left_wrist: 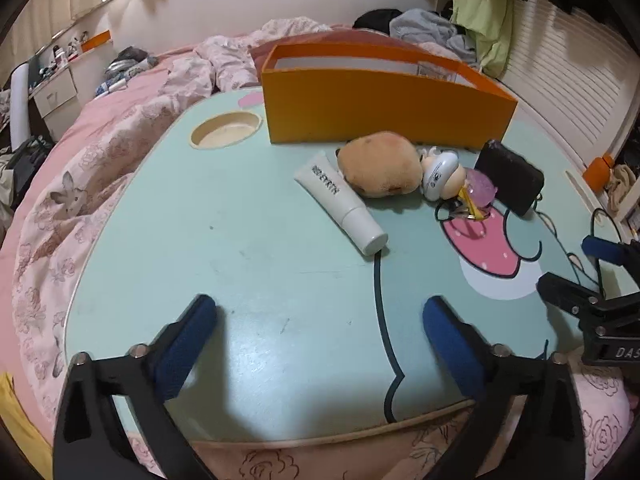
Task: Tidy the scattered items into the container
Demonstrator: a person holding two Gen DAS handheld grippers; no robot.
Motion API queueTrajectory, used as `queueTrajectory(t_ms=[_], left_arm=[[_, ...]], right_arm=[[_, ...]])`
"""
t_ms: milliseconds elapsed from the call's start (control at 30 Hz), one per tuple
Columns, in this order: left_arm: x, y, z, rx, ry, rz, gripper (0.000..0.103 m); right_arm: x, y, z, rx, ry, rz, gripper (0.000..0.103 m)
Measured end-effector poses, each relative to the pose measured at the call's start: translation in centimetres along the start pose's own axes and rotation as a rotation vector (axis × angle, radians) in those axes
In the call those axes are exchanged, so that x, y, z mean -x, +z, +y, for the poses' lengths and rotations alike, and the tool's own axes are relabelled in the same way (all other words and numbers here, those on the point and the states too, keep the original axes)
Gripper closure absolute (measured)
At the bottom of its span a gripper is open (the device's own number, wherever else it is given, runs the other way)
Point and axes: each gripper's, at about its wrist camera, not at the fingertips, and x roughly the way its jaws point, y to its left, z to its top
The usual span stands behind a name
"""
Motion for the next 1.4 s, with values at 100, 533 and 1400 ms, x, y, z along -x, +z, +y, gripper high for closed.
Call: queueTrajectory(t_ms=[100,533,1400], left_arm=[[0.0,0.0,0.0,0.0,-0.001,-0.003,0.0],[-0.1,-0.1,-0.1,0.001,-0.001,-0.005,0.0],[0.5,0.6,1.1,0.049,-0.101,-0.024,0.004]], right_arm=[[0.0,0.0,0.1,0.0,0.0,-0.001,0.0],[-0.1,0.0,0.0,0.0,0.001,-0.001,0.0],[0.0,0.0,-0.1,0.001,0.004,-0.005,0.0]])
